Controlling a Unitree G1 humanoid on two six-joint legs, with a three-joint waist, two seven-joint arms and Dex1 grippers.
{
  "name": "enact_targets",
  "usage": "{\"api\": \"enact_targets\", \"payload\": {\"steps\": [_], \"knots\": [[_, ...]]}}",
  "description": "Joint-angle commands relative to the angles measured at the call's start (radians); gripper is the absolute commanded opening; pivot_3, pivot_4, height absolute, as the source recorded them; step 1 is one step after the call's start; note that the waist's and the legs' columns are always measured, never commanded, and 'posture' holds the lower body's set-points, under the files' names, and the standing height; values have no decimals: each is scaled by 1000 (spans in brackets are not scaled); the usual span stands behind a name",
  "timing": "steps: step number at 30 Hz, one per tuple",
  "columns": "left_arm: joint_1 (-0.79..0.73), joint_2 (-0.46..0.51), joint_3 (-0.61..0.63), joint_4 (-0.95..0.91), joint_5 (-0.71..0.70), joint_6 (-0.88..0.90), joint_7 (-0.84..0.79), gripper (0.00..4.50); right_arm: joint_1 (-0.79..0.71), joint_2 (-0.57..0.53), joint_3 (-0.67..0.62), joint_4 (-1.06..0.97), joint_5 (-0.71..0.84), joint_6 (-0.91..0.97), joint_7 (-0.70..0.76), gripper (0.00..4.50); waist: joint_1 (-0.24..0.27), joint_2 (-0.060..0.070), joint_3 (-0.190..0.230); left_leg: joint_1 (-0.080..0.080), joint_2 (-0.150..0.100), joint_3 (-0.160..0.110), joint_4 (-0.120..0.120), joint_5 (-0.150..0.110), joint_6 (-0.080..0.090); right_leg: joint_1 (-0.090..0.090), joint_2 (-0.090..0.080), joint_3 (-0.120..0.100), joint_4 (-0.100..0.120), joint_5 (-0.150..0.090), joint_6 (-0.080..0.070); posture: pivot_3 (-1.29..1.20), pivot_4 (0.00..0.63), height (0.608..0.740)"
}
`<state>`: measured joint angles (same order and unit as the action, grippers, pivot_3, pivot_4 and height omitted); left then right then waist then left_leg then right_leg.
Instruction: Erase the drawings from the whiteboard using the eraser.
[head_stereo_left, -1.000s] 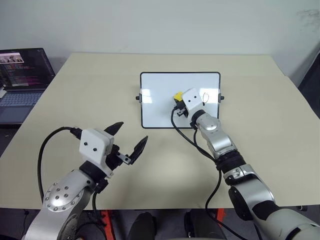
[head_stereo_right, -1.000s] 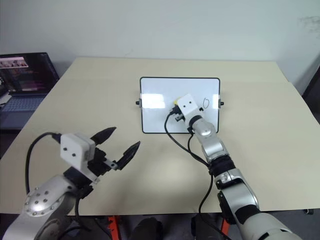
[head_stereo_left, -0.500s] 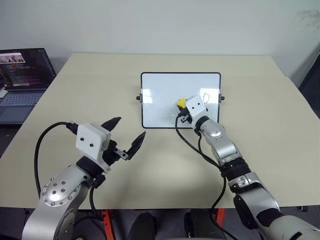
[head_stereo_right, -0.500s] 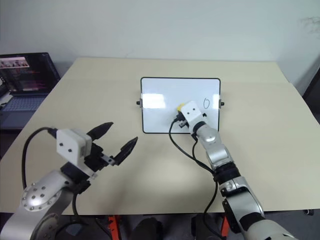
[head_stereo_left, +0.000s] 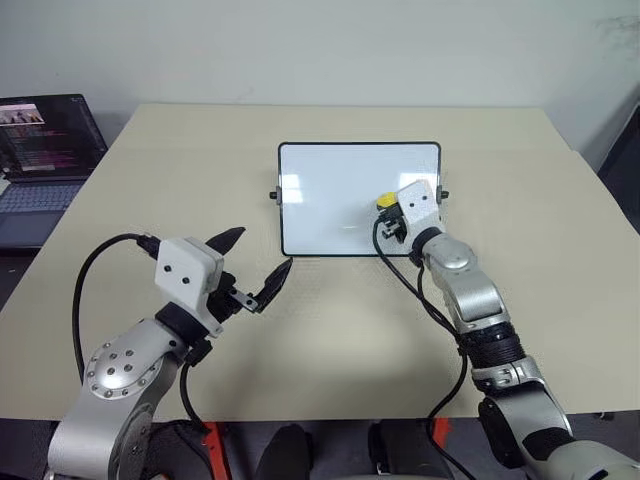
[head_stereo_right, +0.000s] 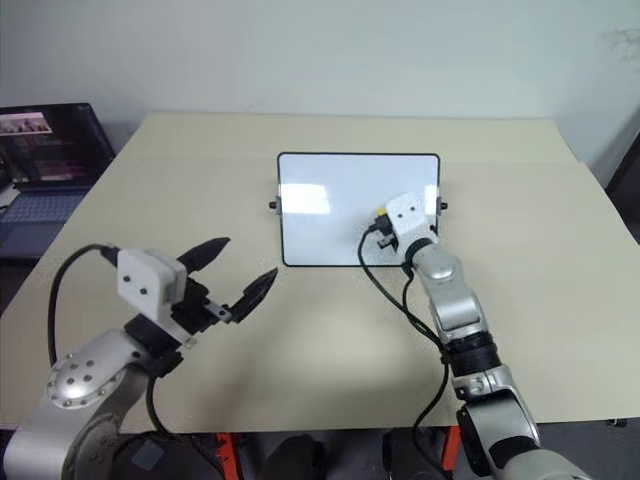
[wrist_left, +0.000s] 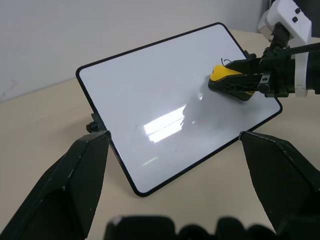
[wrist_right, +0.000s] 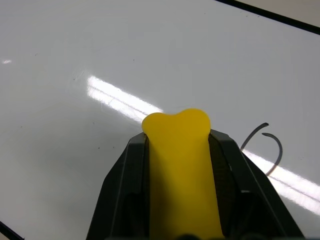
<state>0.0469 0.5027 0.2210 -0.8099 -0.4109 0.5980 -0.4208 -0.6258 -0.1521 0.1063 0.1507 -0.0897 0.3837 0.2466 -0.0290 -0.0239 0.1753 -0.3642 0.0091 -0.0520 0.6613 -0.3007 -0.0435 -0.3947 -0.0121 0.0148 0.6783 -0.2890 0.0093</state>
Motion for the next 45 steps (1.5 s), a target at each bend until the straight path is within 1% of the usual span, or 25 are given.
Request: {"api": "enact_targets", "payload": {"steps": [1,22,29,33,39,45], "knots": [[-19,5,-11,-4,-2,-30,-4,4500,2,3,-20,-74,24,14,0,1280,0,0,0,0,0,0,0,0,0,0,0,0,0,0,0,0,150,740],[-53,12,-36,19,1,-42,-9,4500,-26,-8,-28,-86,34,18,-21,1280,-1,0,0,-1,0,1,0,0,0,-1,0,1,0,0,0,0,150,740],[-68,19,-34,33,0,-43,-16,4500,-53,-20,-58,-120,46,35,-35,1280,0,0,0,-1,0,1,0,0,0,-1,0,1,0,0,0,0,150,740],[-71,23,-36,35,-4,-43,-22,4500,-59,-45,-80,-150,45,58,-33,1280,0,0,0,-1,0,1,0,0,0,-1,0,1,0,0,0,0,150,740],[-92,28,-42,55,-3,-44,-36,4500,-23,-113,-124,-165,40,75,-35,1280,0,0,0,-1,0,1,0,0,0,-1,0,1,0,0,0,0,150,740],[-101,29,-47,69,-5,-49,-46,4500,-4,-147,-150,-184,35,102,-46,1280,-2,0,1,-1,0,1,0,0,0,-1,0,1,0,0,0,0,150,740]]}}
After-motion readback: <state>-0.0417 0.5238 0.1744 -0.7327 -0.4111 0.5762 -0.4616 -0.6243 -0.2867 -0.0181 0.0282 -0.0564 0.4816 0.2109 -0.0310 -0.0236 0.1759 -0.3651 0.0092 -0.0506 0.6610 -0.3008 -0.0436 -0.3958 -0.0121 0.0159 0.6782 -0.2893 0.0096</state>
